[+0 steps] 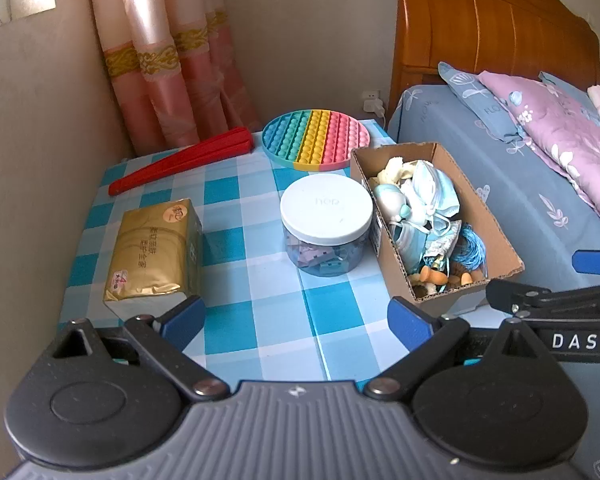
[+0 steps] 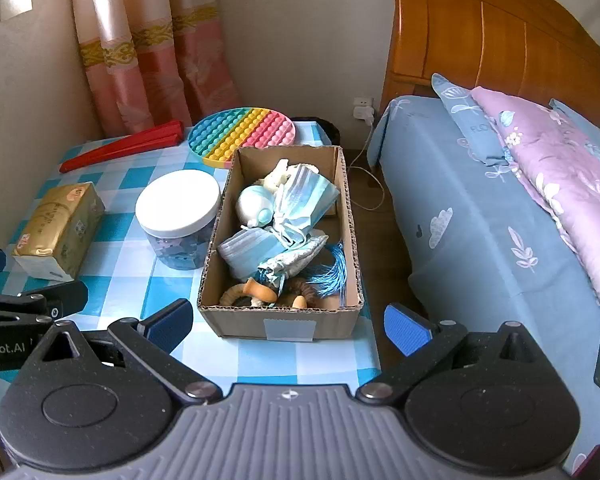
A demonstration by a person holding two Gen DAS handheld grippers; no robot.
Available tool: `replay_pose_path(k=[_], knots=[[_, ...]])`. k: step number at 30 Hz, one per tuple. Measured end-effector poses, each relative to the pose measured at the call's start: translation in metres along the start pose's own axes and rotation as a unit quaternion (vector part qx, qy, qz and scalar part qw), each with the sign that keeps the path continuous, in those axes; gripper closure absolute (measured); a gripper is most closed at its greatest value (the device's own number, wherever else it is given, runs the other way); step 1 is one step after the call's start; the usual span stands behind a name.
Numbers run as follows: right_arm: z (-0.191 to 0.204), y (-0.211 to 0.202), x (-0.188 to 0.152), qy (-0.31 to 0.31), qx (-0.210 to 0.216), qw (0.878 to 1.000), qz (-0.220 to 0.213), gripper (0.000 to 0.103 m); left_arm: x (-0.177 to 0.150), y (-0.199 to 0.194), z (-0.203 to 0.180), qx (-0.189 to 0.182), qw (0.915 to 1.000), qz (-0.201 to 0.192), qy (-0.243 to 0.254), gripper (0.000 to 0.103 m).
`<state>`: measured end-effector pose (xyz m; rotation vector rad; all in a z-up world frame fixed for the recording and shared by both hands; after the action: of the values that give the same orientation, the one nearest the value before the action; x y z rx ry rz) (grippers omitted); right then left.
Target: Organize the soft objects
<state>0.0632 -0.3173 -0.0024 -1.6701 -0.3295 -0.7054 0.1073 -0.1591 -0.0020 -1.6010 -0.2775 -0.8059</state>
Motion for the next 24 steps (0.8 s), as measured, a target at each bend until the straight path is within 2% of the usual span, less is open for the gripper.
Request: replay_pose_path(k=[24], knots=[[-0.0010, 0.0046, -0.0027, 0.000, -0.003, 1.000, 0.009, 0.000, -0.0002, 0.0017, -0.0024, 0.001, 1.0000, 0.002, 0.000, 0.006]])
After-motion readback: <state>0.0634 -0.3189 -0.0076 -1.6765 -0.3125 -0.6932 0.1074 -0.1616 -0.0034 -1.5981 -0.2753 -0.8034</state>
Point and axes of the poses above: each gripper's, at about its wrist camera, not at the fingertips, and y roughly the way its jaws point, z to its left, x to its top, the point moved 6 cm from there along y, roughly the way its jaws point, and after that the axes turned 3 degrees about z, right-handed, at the moved point
